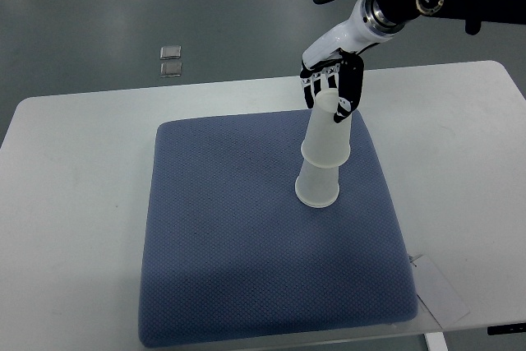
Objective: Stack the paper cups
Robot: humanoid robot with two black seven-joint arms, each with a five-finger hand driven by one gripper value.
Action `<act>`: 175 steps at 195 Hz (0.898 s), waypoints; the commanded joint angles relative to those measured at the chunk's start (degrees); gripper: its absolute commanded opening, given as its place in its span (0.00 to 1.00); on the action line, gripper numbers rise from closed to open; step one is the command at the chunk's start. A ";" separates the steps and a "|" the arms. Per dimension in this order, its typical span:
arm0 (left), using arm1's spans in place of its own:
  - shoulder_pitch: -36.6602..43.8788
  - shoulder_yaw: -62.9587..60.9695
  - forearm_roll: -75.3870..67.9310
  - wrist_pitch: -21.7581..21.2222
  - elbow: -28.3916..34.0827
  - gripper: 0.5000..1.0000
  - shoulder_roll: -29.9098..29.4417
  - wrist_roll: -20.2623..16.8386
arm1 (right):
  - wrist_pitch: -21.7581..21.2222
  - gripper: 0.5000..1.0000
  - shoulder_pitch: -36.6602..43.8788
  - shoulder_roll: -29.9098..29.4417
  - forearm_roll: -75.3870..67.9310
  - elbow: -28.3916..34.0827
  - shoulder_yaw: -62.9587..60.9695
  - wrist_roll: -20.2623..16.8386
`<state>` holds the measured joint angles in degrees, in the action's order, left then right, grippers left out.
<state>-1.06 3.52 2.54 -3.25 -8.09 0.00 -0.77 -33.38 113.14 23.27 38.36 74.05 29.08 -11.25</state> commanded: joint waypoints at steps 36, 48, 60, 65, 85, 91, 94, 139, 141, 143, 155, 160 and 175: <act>0.00 0.00 0.01 0.00 0.00 1.00 0.00 -0.02 | 0.07 0.48 -0.11 0.29 -0.39 0.13 0.01 0.00; 0.00 0.00 0.01 0.00 0.00 1.00 0.00 -0.02 | 0.07 0.50 -0.11 0.20 -0.39 0.13 0.01 0.00; 0.00 0.00 0.01 0.00 0.00 1.00 0.00 -0.02 | 0.07 0.52 -0.11 0.20 -0.39 0.13 0.01 0.00; 0.00 0.00 0.01 0.00 0.00 1.00 0.00 0.07 | 0.07 0.54 -0.11 0.28 -0.39 0.13 0.01 0.00; 0.00 0.00 0.01 0.00 0.00 1.00 0.00 0.07 | -0.02 0.59 -0.11 0.29 -0.48 0.22 0.01 0.00; 0.00 0.00 0.01 0.00 0.00 1.00 0.00 -0.02 | -0.02 0.62 -0.11 0.29 -0.48 0.22 -0.08 0.00; 0.00 0.00 0.01 0.00 0.00 1.00 0.00 -0.02 | -0.02 0.65 -0.11 0.29 -0.57 0.22 -0.08 0.00; 0.00 0.00 0.01 0.00 0.00 1.00 0.00 0.07 | 0.07 0.72 -0.02 0.29 -0.83 0.22 -0.52 0.00; 0.00 0.00 0.01 0.00 0.00 1.00 0.00 0.07 | 0.07 0.72 -0.02 0.29 -0.83 0.22 -0.52 0.00; 0.00 0.00 0.01 0.00 0.00 1.00 0.00 -0.02 | 0.07 0.72 -0.02 0.29 -0.83 0.22 -0.52 0.00; 0.00 0.00 0.01 0.00 0.00 1.00 0.00 -0.02 | 0.07 0.72 -0.02 0.37 -0.83 0.22 -0.70 0.00; 0.00 0.00 0.01 0.00 0.00 1.00 0.00 -0.02 | 0.07 0.72 0.06 0.37 -0.83 0.22 -0.70 0.00; 0.00 0.00 0.01 0.00 0.00 1.00 0.00 -0.02 | 0.07 0.72 0.24 0.55 -0.92 -0.05 -0.87 0.00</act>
<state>-1.05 3.52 2.54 -3.25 -8.08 0.00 -0.77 -33.34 113.06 23.62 37.53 74.27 28.42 -11.25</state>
